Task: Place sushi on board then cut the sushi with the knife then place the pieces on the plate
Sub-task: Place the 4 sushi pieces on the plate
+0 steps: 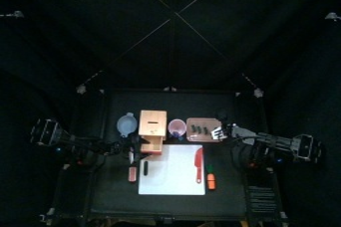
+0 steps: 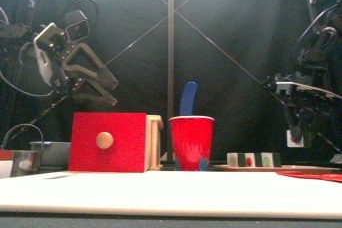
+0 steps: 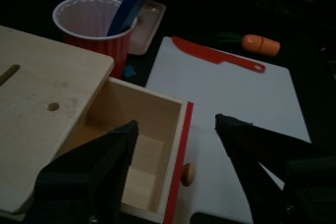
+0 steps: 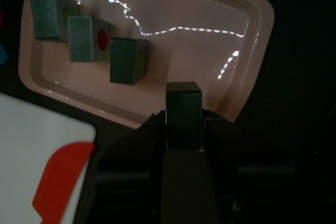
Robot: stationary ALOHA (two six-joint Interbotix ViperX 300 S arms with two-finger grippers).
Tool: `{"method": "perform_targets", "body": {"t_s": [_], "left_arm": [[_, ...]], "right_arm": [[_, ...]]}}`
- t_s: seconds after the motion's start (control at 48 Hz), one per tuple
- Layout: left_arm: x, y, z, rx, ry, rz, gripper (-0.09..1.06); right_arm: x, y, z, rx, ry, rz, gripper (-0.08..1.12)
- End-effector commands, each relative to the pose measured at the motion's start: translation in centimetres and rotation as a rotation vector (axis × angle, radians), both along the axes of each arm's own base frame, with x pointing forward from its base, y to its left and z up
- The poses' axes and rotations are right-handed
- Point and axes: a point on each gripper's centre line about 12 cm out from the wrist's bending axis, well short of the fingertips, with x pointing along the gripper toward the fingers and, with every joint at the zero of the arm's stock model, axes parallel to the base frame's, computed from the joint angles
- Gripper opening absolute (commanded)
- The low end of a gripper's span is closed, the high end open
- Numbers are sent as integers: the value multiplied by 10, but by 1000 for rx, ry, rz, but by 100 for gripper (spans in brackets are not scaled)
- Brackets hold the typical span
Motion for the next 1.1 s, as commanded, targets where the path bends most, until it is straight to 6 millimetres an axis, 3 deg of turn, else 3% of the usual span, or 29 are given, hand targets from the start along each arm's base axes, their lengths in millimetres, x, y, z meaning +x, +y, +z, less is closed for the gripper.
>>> {"method": "perform_targets", "body": {"t_s": [0.021,0.438,0.792,0.938,1.104], "left_arm": [[3,0,4,0,-15,0,96],[-3,1,-4,-25,23,20,96],[-3,1,-5,-31,31,23,96],[-2,1,-4,-31,26,22,96],[1,1,0,-28,14,19,96]], "right_arm": [[5,-9,0,-15,-53,-18,63],[13,-17,-17,4,-36,-16,69],[14,-21,-15,3,-43,-34,80],[15,-21,-9,-2,-37,-30,80],[22,-21,17,-74,-101,16,80]]}}
